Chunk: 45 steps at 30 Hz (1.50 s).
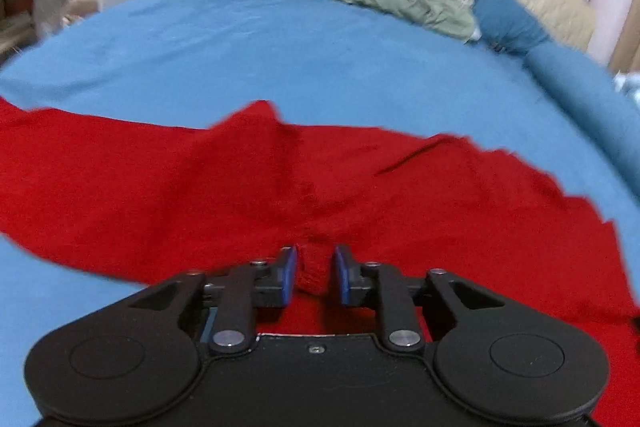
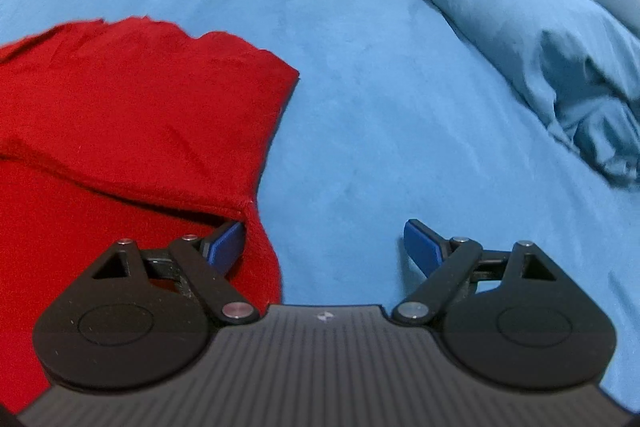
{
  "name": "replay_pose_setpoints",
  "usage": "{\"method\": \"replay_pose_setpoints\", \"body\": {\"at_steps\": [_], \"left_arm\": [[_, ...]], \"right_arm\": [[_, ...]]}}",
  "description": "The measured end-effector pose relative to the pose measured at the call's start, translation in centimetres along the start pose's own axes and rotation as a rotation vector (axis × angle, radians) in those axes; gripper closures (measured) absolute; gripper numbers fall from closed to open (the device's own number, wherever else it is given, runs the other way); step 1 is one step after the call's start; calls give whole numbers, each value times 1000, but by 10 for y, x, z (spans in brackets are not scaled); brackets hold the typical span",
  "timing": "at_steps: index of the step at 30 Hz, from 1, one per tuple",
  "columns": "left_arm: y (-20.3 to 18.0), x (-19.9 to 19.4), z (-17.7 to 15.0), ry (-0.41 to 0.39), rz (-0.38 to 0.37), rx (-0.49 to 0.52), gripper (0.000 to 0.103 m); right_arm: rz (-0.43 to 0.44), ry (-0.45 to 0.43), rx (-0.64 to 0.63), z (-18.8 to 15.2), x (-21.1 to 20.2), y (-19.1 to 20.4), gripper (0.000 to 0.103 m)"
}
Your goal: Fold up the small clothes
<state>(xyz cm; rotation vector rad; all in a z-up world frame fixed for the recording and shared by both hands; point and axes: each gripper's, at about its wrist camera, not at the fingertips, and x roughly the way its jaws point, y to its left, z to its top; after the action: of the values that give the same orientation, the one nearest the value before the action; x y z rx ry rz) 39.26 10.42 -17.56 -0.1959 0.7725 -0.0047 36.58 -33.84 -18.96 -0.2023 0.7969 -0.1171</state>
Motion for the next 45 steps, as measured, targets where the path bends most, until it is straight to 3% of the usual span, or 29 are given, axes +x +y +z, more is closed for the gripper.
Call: {"method": "replay_pose_setpoints", "body": {"at_steps": [2,4,6,10,12,14,17,21,25,27,29,30,33,35,37,41,43,45], "left_arm": [[4,-17,-2,-18,-8,20,75],[-3,-28,0,-44,-25,65,47],[-17,-29,6,-70,-50,94,37],[-41,-4,9,-60,-63,100,37],[-44,6,3,-41,-66,92,37],[-44,11,-2,-29,-72,94,37],[-41,18,-8,-5,-67,122,37],[-39,22,-11,-4,-81,121,37],[-37,21,-9,7,-82,95,37],[-37,22,-9,6,-82,96,37],[-39,23,-10,4,-80,109,37],[-39,23,-10,4,-79,119,37],[-39,25,-11,5,-80,132,37],[-39,24,-11,6,-85,129,37],[-36,21,-10,3,-96,108,37],[-30,19,-12,-1,-116,99,37],[-31,19,-13,-2,-109,117,37],[-34,18,-12,3,-99,126,37]], "right_arm": [[6,11,-26,2,-9,2,3],[66,-35,-36,4,-26,6,2],[158,-102,-21,11,-39,15,0],[287,-140,100,25,-24,42,0],[271,-129,135,22,-9,51,0],[231,-47,144,12,12,56,0],[242,-72,148,7,6,54,0],[264,-167,173,36,-2,50,0],[252,-171,186,82,34,50,0],[267,-151,215,93,54,48,0],[285,-24,293,103,91,42,1],[263,-8,338,105,103,36,1],[241,-16,427,111,109,27,1],[188,1,412,119,112,28,1],[203,-2,412,123,104,28,1],[316,-82,399,94,51,30,0],[342,-47,362,72,40,36,0],[306,1,315,50,40,41,0]]}}
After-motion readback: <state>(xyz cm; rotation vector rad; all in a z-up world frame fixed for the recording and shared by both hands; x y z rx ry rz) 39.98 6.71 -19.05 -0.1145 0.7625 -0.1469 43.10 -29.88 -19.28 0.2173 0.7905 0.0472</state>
